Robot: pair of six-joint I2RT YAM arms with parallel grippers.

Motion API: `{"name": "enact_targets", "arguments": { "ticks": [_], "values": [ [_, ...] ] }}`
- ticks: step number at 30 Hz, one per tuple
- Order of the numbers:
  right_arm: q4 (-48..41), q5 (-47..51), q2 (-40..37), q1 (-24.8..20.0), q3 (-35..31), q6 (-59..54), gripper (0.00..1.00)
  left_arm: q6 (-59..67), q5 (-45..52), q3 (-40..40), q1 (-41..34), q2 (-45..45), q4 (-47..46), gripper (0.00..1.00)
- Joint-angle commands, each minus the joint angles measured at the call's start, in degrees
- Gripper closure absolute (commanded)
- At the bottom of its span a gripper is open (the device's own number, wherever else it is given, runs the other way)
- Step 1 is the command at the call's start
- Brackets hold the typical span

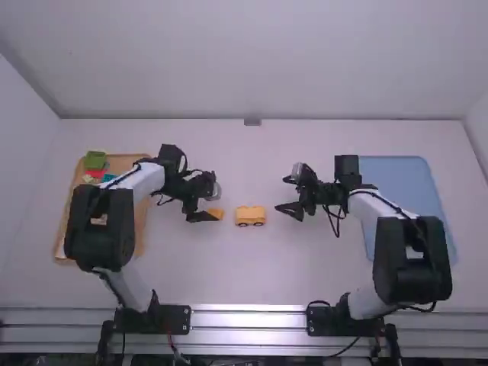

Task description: Assemble lego blocks to make yellow taxi

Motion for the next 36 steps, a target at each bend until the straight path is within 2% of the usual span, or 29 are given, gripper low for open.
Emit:
{"name": "enact_targets", "arguments": {
  "ticks": [1,8,14,19,21,22,25,27,28,30,33,36],
  "values": [
    [-0.31,-3.69,0.52,0.37,-0.44,-0.94,0.01,0.98,0.98,-1.97,1.55,3.34,1.05,0.01],
    [0.17,-4.90,0.44,3.02,-0.44,-0.92,0.01,1.40,13.64,-5.22,8.52,9.70,8.13,0.01],
    [1.75,-4.87,0.44,5.35,-0.44,-0.94,0.01,0.96,14.56,-10.54,8.81,12.26,18.97,0.00],
    [2.32,-4.90,0.44,6.78,-0.44,-0.92,0.01,0.74,14.69,-13.35,9.14,13.27,25.09,0.16],
    [2.47,-4.92,0.44,6.64,-0.44,-0.87,0.01,0.74,14.53,-13.92,9.07,13.66,26.40,0.26],
    [2.86,-4.90,0.44,6.64,-0.44,-0.22,0.01,0.76,14.64,-14.32,9.20,14.01,27.19,0.41],
    [4.55,-4.90,0.44,6.64,-0.44,2.16,0.01,0.76,14.67,-15.17,9.11,14.27,28.33,0.44],
    [5.42,-4.68,0.44,6.27,-0.44,4.59,0.01,0.81,15.06,-15.80,9.11,14.25,29.66,0.55],
    [5.81,-4.70,0.44,5.68,-0.44,6.01,0.01,0.79,15.21,-15.93,9.14,14.25,30.25,0.64],
    [5.79,-4.63,0.44,4.94,-0.44,8.02,0.01,0.81,15.72,-15.82,9.22,13.64,29.68,0.71],
    [4.96,-3.39,0.44,3.87,-0.44,8.92,0.01,0.96,17.11,-14.97,9.05,11.67,25.97,0.90],
    [1.22,0.00,0.44,3.45,-0.57,4.04,0.01,1.40,17.97,-13.22,9.11,8.55,19.74,0.93]
  ]
}}
